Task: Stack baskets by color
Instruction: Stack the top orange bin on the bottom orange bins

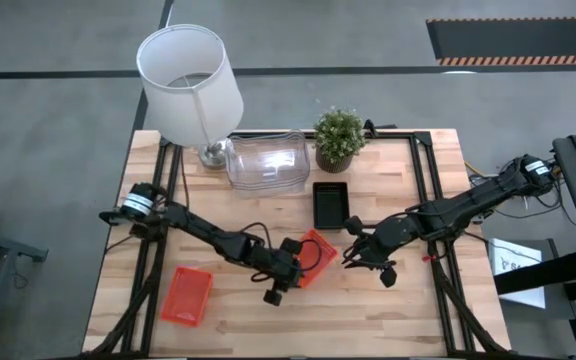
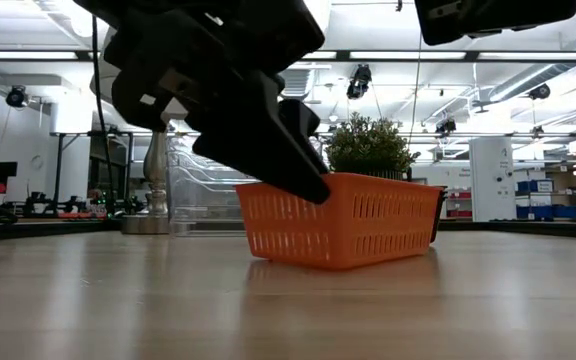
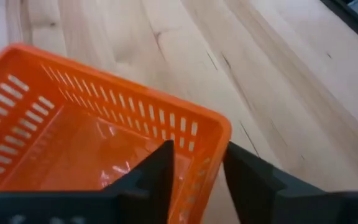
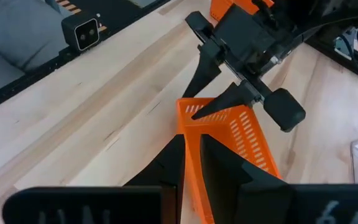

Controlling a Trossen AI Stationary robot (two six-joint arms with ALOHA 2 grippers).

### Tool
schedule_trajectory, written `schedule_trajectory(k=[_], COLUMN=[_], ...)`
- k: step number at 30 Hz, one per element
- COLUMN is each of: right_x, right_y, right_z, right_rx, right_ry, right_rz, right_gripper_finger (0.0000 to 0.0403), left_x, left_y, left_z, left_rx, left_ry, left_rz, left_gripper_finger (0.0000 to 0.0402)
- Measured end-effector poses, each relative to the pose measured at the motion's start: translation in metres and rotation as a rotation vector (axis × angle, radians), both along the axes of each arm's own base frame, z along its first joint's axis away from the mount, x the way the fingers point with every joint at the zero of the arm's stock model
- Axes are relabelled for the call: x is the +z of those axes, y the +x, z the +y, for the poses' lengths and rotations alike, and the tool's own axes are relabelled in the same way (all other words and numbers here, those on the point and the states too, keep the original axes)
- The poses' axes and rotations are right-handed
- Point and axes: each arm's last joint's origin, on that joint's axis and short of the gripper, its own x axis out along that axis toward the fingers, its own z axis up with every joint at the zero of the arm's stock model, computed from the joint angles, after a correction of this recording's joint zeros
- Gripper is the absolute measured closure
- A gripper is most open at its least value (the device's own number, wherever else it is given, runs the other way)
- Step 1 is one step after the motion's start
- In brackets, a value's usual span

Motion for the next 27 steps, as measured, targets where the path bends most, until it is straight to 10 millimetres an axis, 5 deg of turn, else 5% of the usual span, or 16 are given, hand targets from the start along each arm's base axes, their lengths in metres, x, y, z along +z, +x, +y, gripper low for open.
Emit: schedule_trajectory(k=[6, 12, 21, 27], right_x=[0.0, 0.0, 0.001, 0.003], right_y=[0.0, 0.0, 0.001, 0.002], right_z=[0.0, 0.0, 0.0, 0.001], right_rx=[0.01, 0.027, 0.054, 0.055], right_ry=[-0.013, -0.033, -0.066, -0.061], right_rz=[-0.009, -0.022, -0.05, -0.074], right_gripper_finger=[0.036, 0.036, 0.036, 0.036], left_x=[0.007, 0.021, 0.109, 0.143], left_y=[-0.001, -0.007, -0.048, -0.092], left_z=[0.0, -0.007, -0.059, -0.086], left_rx=[0.002, -0.017, -0.002, 0.151], left_ry=[-0.009, -0.016, -0.013, 0.013], left_rz=[-0.017, -0.051, -0.154, -0.093], left_gripper_finger=[0.0388, 0.0399, 0.04, 0.0401])
